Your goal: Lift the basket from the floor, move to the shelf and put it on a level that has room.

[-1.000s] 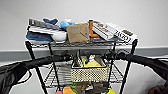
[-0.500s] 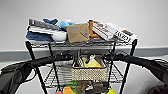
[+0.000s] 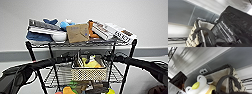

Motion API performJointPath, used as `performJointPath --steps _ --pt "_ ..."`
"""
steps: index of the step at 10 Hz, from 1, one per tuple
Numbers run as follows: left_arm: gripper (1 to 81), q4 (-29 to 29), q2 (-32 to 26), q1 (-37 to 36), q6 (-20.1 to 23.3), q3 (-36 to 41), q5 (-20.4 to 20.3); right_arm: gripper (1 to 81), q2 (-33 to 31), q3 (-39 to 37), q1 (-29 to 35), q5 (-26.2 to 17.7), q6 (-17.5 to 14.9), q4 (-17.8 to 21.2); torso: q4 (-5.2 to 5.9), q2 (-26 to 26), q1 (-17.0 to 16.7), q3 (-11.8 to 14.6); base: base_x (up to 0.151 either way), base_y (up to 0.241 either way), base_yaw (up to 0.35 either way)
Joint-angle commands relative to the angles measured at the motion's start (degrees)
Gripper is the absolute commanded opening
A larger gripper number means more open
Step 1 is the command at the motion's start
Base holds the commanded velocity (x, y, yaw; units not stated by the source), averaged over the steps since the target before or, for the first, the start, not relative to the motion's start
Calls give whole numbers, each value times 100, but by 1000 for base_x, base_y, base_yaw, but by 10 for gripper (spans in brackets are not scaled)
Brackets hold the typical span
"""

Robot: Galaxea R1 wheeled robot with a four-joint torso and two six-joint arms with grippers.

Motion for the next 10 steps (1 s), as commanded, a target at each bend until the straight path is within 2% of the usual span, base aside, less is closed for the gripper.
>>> performJointPath --steps 1,5,8,10 --pt "811 66 -99 -1006 56 297 107 811 -73 378 883 -355 -30 13 0 0 0 0 0 0 0" --pt "811 32 -520 -1077 12 859 37 811 -433 878 927 -294 -4 83 0 0 2 0 0 0 0" --pt "811 50 -1031 -1200 12 1484 -34 811 -1048 1731 953 -136 23 109 0 0 2 0 0 0 0" --pt "811 41 -1426 -1200 12 1818 -113 811 -1628 2443 953 216 32 109 0 0 2 0 0 0 0"
